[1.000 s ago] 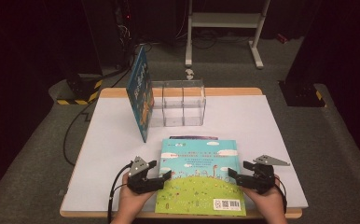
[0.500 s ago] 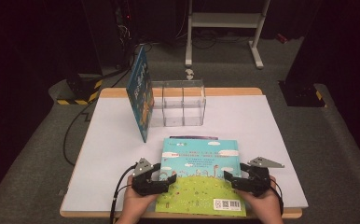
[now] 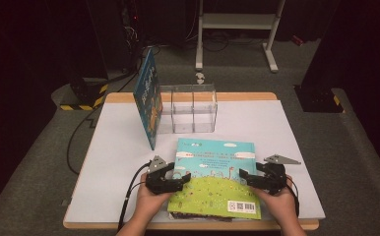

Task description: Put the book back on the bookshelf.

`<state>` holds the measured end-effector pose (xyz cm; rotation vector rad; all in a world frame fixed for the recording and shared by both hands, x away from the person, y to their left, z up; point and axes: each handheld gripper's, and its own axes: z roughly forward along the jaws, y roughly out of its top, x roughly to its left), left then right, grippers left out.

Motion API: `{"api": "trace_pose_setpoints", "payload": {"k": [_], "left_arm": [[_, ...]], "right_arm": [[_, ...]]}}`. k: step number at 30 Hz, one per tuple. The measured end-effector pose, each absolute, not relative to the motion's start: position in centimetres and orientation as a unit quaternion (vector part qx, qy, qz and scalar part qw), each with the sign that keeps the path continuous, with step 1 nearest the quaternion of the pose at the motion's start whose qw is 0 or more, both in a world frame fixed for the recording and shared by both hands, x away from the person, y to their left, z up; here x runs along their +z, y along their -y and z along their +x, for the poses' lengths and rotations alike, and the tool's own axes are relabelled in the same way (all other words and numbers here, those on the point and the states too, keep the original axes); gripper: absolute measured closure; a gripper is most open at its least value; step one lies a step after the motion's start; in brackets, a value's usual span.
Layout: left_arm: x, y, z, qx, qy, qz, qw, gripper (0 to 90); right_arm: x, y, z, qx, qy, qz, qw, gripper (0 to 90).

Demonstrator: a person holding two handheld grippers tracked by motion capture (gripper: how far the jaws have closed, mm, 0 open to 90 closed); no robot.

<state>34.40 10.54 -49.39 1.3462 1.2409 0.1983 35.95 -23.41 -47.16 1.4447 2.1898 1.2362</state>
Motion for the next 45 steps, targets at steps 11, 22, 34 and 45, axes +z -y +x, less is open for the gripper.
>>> {"api": "trace_pose_setpoints", "payload": {"k": [11, 22, 34, 45], "left_arm": [[-49.7, -11.1, 34.6, 0.077, -0.529, 0.576, 0.618, 19.2], [-50.3, -11.0, 35.1, 0.015, -0.545, 0.57, 0.615, 9.1], [-49.9, -10.9, 34.9, 0.024, -0.542, 0.579, 0.608, 12.5], [-49.4, -10.8, 34.7, 0.037, -0.547, 0.575, 0.607, 15.4]], "right_arm": [[-47.5, 24.1, 38.0, 0.437, -0.746, 0.496, 0.085, 19.4], [-48.1, 23.7, 35.6, 0.447, -0.753, 0.479, 0.061, 11.7], [-48.0, 23.6, 35.3, 0.44, -0.752, 0.488, 0.056, 13.5], [-47.3, 23.3, 35.1, 0.438, -0.751, 0.488, 0.076, 16.8]]}}
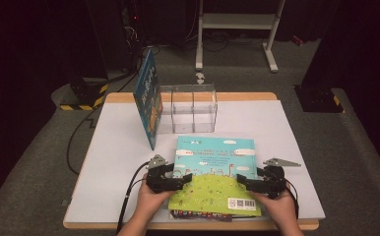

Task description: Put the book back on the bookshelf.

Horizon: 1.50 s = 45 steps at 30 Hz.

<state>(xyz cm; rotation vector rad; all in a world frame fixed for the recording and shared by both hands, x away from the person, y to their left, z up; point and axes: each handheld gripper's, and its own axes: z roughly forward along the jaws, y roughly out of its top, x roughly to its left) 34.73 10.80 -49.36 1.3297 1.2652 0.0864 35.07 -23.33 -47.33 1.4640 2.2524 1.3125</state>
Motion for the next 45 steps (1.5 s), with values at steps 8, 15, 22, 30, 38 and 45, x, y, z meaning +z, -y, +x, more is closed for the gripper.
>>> {"api": "trace_pose_setpoints", "payload": {"k": [8, 15, 22, 30, 38, 45], "left_arm": [[-48.4, -11.0, 34.4, 0.049, -0.539, 0.56, 0.627, 21.7], [-47.3, -11.1, 34.2, 0.061, -0.527, 0.555, 0.641, 25.2], [-46.2, -11.1, 33.7, 0.078, -0.516, 0.548, 0.653, 29.2], [-45.2, -11.1, 33.3, 0.101, -0.504, 0.539, 0.667, 32.9], [-44.6, -11.3, 33.4, 0.109, -0.498, 0.536, 0.673, 35.3], [-43.7, -11.6, 33.7, 0.125, -0.488, 0.532, 0.68, 38.7]], "right_arm": [[-46.2, 23.1, 34.6, 0.446, -0.75, 0.479, 0.1, 19.9], [-45.2, 22.8, 34.5, 0.454, -0.745, 0.474, 0.123, 21.9], [-44.1, 22.8, 34.0, 0.466, -0.736, 0.468, 0.149, 25.8], [-43.0, 22.9, 33.3, 0.481, -0.727, 0.457, 0.178, 30.5], [-42.4, 22.8, 33.2, 0.489, -0.72, 0.452, 0.194, 32.9], [-41.7, 22.6, 33.3, 0.498, -0.714, 0.447, 0.208, 36.1]]}}
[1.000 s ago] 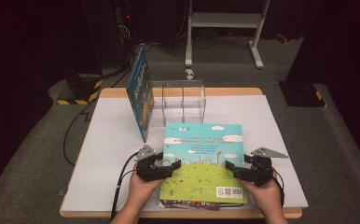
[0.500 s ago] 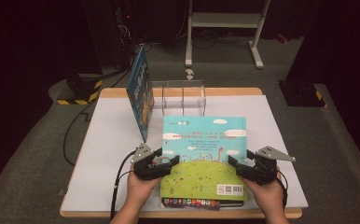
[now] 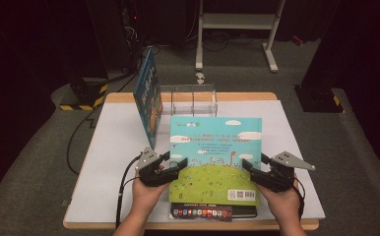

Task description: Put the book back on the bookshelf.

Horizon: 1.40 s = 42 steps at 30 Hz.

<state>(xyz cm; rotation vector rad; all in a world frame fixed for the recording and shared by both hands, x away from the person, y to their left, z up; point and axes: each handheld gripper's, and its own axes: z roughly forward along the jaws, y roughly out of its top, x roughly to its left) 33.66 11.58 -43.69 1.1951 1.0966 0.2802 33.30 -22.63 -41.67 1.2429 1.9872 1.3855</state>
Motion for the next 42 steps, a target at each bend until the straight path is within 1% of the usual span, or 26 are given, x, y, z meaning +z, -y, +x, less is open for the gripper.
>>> {"api": "trace_pose_setpoints", "payload": {"k": [8, 14, 21, 25, 27, 34, 42], "left_arm": [[-42.8, -12.2, 33.8, 0.137, -0.481, 0.517, 0.695, 43.4], [-42.0, -12.5, 33.5, 0.155, -0.472, 0.514, 0.699, 45.9], [-40.9, -12.5, 33.1, 0.179, -0.456, 0.508, 0.709, 49.9], [-40.8, -12.4, 33.1, 0.193, -0.448, 0.51, 0.708, 50.3], [-40.8, -12.4, 33.3, 0.191, -0.45, 0.511, 0.707, 50.3], [-40.3, -12.3, 33.9, 0.21, -0.439, 0.514, 0.706, 50.1], [-39.9, -12.2, 35.7, 0.222, -0.428, 0.512, 0.711, 49.6]], "right_arm": [[-40.3, 22.1, 33.5, 0.501, -0.711, 0.436, 0.232, 40.7], [-39.2, 21.8, 33.2, 0.514, -0.701, 0.426, 0.251, 45.0], [-38.3, 21.6, 32.8, 0.527, -0.689, 0.417, 0.273, 48.0], [-37.8, 21.5, 32.7, 0.53, -0.686, 0.41, 0.285, 47.9], [-37.7, 21.5, 32.8, 0.529, -0.686, 0.412, 0.285, 48.0], [-37.7, 21.4, 33.2, 0.534, -0.678, 0.414, 0.288, 47.9], [-37.3, 21.3, 34.5, 0.539, -0.67, 0.413, 0.301, 47.4]]}}
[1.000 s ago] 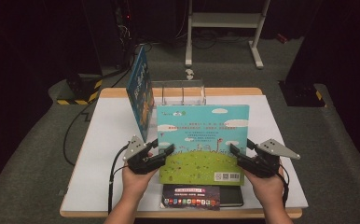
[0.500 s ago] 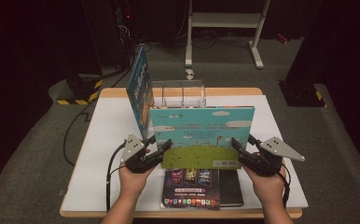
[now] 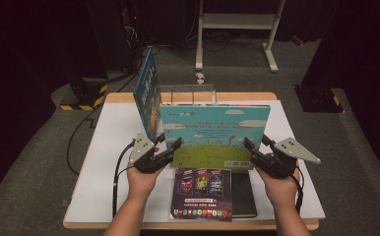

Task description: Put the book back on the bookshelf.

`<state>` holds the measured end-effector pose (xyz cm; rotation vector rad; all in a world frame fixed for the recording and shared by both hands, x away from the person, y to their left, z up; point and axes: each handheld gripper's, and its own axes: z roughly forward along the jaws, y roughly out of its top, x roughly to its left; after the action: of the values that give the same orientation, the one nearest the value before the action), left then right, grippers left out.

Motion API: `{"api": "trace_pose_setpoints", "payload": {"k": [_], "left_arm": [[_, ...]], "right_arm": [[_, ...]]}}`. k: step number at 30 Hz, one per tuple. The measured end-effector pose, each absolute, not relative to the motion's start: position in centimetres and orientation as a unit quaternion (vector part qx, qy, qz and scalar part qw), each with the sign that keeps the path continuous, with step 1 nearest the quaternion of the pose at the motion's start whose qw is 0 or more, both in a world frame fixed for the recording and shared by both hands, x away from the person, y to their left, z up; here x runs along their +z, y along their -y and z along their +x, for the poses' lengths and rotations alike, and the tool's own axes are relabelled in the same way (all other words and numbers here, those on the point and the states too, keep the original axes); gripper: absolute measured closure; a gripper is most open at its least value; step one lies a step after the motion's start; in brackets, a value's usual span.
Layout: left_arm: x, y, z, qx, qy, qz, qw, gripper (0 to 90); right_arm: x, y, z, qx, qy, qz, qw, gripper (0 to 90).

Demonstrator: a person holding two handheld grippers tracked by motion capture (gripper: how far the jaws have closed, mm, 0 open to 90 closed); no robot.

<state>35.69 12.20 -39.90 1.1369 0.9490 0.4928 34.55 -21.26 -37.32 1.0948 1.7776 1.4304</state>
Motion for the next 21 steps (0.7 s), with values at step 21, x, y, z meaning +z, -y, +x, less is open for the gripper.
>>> {"api": "trace_pose_setpoints", "payload": {"k": [21], "left_arm": [[-42.0, -12.6, 33.6, 0.236, -0.411, 0.508, 0.72, 45.4]], "right_arm": [[-38.5, 21.3, 31.9, 0.555, -0.672, 0.384, 0.304, 42.1]]}}
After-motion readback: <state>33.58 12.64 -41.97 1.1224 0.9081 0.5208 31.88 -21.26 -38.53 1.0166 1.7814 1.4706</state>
